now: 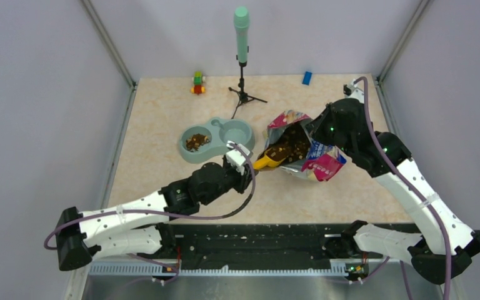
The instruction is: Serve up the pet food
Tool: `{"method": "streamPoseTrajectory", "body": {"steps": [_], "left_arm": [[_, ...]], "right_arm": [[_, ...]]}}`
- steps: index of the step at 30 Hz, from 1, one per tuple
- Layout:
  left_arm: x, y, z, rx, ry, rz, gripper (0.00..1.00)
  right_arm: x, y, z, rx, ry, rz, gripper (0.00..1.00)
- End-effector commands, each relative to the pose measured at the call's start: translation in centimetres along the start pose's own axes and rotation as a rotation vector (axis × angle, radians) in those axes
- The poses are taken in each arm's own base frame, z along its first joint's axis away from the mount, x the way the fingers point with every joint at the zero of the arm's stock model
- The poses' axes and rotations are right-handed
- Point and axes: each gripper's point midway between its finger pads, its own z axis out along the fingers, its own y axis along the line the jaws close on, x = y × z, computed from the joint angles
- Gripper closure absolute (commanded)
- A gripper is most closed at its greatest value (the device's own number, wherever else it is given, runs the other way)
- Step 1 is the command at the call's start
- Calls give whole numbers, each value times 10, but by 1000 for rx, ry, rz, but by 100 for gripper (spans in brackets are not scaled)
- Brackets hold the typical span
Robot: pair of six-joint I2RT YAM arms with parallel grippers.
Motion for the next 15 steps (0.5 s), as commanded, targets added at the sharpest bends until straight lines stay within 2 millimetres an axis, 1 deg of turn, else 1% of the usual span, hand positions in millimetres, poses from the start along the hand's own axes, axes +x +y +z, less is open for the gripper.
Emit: {"method": "streamPoseTrajectory", "body": {"steps": [1, 2, 3, 4, 6, 7, 8, 9, 10, 13, 14, 15], "left_arm": [[4, -7, 4, 1, 123, -8, 100], [-1, -8, 3, 1, 127, -10, 100], [-10, -8, 2, 0, 108, -9, 100], [-27, -8, -1, -4, 68, -15, 100], [-52, -6, -5, -14, -2, -21, 100], [-61, -5, -7, -17, -25, -30, 100], [-64, -5, -8, -20, -32, -44, 100], [-62, -7, -7, -15, -25, -54, 100], [-55, -9, -5, -8, -4, -63, 100], [-19, -17, 3, 19, 100, -94, 100], [-13, -20, 5, 30, 125, -101, 100], [-10, -22, 5, 34, 141, -102, 100]], "right_arm": [[-25, 10, -13, -32, -67, 14, 100], [-25, 9, -14, -32, -69, 14, 100], [-26, 9, -14, -31, -73, 14, 100], [-26, 9, -15, -30, -74, 15, 100], [-27, 9, -17, -32, -77, 16, 100], [-27, 8, -16, -29, -78, 14, 100], [-27, 7, -17, -30, -78, 16, 100], [-26, 7, -16, -30, -76, 18, 100], [-24, 6, -16, -29, -74, 17, 100], [-22, 7, -14, -34, -67, 17, 100], [-22, 7, -15, -35, -67, 17, 100], [-22, 7, -15, -36, -67, 17, 100]]}}
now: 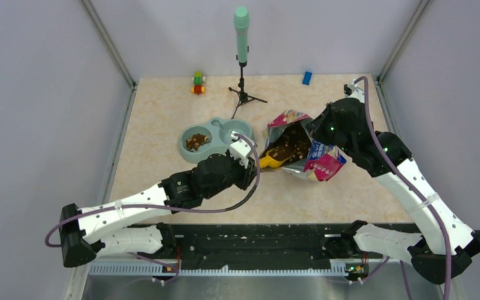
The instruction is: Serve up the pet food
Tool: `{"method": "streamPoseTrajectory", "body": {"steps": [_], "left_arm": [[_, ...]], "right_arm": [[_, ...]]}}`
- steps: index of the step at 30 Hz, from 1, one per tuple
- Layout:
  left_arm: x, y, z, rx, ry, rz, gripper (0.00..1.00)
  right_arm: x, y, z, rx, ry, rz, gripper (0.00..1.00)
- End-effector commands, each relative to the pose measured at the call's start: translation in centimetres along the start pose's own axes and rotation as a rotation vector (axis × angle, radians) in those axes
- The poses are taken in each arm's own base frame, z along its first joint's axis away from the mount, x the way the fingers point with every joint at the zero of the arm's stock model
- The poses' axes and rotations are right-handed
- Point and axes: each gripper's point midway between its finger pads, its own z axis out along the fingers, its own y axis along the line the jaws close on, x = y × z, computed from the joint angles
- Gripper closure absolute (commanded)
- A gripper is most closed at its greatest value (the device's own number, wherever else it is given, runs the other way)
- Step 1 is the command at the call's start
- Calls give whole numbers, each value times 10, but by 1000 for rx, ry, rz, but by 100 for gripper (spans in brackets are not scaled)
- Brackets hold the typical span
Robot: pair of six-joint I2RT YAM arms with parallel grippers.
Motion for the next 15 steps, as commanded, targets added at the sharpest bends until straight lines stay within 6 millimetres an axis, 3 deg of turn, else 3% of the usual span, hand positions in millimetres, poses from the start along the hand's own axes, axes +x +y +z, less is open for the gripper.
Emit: {"method": "streamPoseTrajectory", "body": {"steps": [1, 7, 9, 12, 14, 15], "left_arm": [[8, -14, 4, 41, 53, -42, 100], [-50, -2, -14, -18, -87, 9, 100], [-38, -5, -10, 0, -67, -10, 100], [-5, -14, 6, 19, 31, -37, 100], [-4, -22, 9, 31, 51, -34, 100], [-14, -25, 8, 31, 29, -28, 100]], "right_arm": [[-22, 7, -14, -35, -66, 17, 100], [-21, 7, -15, -41, -64, 19, 100], [-21, 7, -14, -41, -63, 19, 100], [-19, 6, -13, -41, -62, 19, 100], [-19, 6, -12, -39, -60, 19, 100], [-18, 5, -13, -37, -60, 18, 100]]}}
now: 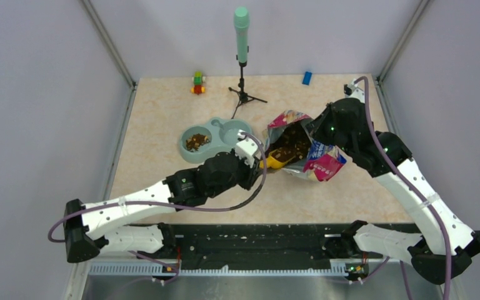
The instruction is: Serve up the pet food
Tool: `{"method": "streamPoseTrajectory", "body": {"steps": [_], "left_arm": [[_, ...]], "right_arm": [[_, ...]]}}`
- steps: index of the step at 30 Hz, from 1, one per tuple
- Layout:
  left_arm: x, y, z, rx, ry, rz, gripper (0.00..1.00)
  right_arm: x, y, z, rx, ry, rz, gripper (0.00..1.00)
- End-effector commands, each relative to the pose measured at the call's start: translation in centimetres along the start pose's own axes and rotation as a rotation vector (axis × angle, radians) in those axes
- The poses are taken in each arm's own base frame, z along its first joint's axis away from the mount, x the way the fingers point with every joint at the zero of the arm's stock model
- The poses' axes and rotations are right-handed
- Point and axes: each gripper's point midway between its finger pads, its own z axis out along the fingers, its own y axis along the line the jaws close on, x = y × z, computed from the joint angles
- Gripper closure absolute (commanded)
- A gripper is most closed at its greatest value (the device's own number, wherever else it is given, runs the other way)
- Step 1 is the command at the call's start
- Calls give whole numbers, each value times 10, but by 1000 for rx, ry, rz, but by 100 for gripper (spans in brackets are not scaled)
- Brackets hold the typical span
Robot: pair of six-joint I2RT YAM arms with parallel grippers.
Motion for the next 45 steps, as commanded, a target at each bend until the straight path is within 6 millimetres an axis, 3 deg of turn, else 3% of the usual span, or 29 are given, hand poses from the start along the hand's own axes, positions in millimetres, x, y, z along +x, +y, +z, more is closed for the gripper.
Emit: {"method": "streamPoseTrajectory", "body": {"steps": [1, 4, 6, 8, 11, 13, 18, 23, 29, 30, 34, 35, 40, 45], "left_arm": [[-23, -18, 3, 29, -45, -18, 100], [-58, -12, -11, 5, -138, -4, 100], [-65, -11, -17, 6, -158, -9, 100], [-46, -9, -11, -1, -127, -21, 100], [6, -14, 7, 18, 3, -44, 100], [13, -21, 9, 37, 47, -46, 100], [-39, -16, -9, 13, -69, 32, 100], [-14, -18, -4, 33, -18, 11, 100], [-63, -9, -28, 0, -174, 6, 100], [-58, -9, -26, 3, -166, 0, 100], [-6, -22, -5, 55, -17, -29, 100], [-3, -24, -5, 61, 3, -27, 100], [-58, -12, -30, 30, -191, 3, 100], [-65, -15, -40, 74, -235, 90, 100]], "right_arm": [[-19, 5, -13, -34, -66, 17, 100], [-22, 6, -15, -35, -74, 16, 100], [-22, 6, -15, -37, -75, 13, 100], [-21, 5, -15, -35, -72, 12, 100], [-19, 6, -14, -42, -67, 16, 100], [-19, 6, -14, -42, -67, 16, 100], [-16, 7, -14, -52, -57, 15, 100], [-18, 5, -17, -50, -67, 18, 100], [-15, 4, -17, -53, -56, 20, 100], [-14, 4, -16, -54, -54, 21, 100], [-12, 6, -14, -60, -48, 23, 100], [-13, 7, -14, -62, -49, 25, 100], [-15, 7, -17, -67, -57, 28, 100], [-15, 7, -16, -66, -57, 29, 100]]}}
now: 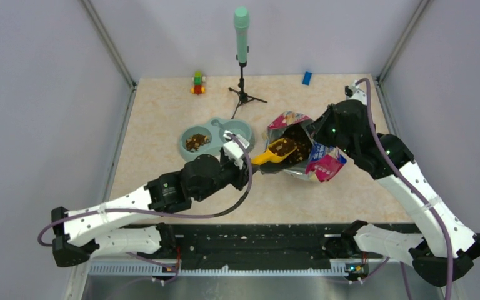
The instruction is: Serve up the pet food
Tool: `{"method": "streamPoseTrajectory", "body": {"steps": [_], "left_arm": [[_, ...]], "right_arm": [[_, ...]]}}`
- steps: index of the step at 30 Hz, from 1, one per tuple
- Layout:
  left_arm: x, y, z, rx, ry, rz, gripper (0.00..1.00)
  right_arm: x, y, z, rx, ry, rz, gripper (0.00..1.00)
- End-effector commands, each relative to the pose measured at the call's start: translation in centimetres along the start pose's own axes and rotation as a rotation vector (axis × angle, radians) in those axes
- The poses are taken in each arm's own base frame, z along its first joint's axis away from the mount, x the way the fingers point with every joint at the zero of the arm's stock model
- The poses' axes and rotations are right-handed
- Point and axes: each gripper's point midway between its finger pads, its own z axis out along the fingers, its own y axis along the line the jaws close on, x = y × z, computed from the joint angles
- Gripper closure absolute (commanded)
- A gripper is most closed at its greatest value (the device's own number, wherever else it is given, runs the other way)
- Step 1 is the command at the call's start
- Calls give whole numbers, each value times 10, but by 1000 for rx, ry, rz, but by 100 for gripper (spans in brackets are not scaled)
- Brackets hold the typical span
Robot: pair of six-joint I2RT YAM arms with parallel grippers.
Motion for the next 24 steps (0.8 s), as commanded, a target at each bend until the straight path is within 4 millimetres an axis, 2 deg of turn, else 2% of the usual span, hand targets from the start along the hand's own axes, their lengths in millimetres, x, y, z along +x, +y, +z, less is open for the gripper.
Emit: {"method": "streamPoseTrajectory", "body": {"steps": [1, 9, 16, 20, 24], "left_arm": [[-41, -4, -13, 44, -158, 55, 100], [-50, -10, -32, 115, -229, 77, 100], [-37, -12, -39, 150, -213, 62, 100], [-37, -19, -45, 202, -255, 39, 100], [-39, -17, -49, 196, -282, 20, 100]], "right_arm": [[-17, 8, -12, -51, -60, 31, 100], [-17, 7, -12, -45, -63, 26, 100], [-16, 9, -9, -46, -59, 26, 100], [-17, 8, -8, -43, -59, 26, 100], [-19, 8, -11, -40, -66, 31, 100]]}}
